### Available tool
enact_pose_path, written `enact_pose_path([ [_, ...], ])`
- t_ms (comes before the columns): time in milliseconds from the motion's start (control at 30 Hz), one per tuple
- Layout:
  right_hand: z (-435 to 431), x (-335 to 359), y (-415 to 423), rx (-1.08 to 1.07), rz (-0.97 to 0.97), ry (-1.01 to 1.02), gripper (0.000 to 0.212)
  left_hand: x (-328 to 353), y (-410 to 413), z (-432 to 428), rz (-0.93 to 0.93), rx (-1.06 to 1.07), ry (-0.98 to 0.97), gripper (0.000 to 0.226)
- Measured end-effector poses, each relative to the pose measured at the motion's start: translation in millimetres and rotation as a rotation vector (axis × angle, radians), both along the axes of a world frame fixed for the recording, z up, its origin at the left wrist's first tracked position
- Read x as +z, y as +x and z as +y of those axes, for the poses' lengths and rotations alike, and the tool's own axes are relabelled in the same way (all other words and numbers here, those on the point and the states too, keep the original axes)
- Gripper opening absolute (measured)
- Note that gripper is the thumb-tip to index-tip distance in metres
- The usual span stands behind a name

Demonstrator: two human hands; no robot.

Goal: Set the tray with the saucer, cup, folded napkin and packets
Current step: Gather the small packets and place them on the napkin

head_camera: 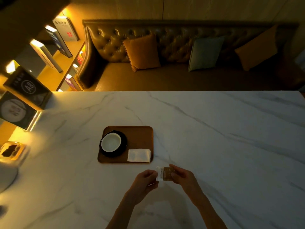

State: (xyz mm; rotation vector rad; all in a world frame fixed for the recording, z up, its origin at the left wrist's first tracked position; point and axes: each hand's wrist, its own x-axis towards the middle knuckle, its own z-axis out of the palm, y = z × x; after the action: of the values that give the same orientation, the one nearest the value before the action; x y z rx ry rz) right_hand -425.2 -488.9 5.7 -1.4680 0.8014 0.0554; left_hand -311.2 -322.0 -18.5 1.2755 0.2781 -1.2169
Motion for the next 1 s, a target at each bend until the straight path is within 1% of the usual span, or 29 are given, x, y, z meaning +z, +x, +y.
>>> enact_pose_path([
  [200, 20, 14, 0, 0.056, -0.034, -0.009, 0.036, 16, -8, 22, 0.022, 0.075, -0.026, 0.016],
  [400, 33, 16, 13, 0.098, -0.024, -0.031, 0.036, 25, -4, 40, -0.005, 0.137, -0.031, 0.014],
  [467, 35, 14, 21, 0.083, -0.008, -0.041, 0.035, 27, 0, 41, -0.074, 0.146, 0.022, 0.014],
  [567, 37, 9, 37, 0.058, 0.031, -0.088, 0.034, 25, 9, 37, -0.227, 0.135, 0.175, 0.014],
  [667, 38, 4, 57, 0.049, 0.029, -0.134, 0.018, 17, 26, 27, -0.341, 0.131, 0.275, 0.01],
  [733, 35, -3, 73, 0.044, 0.025, -0.153, 0.013, 11, 42, 16, -0.416, 0.109, 0.321, 0.009],
  [900, 16, -29, 120, 0.038, 0.115, -0.189, 0.026, -11, 87, -13, -0.605, -0.042, 0.497, 0.012],
  [1000, 6, -45, 152, 0.027, 0.157, -0.253, 0.024, -26, 112, -30, -0.687, -0.08, 0.566, 0.013],
])
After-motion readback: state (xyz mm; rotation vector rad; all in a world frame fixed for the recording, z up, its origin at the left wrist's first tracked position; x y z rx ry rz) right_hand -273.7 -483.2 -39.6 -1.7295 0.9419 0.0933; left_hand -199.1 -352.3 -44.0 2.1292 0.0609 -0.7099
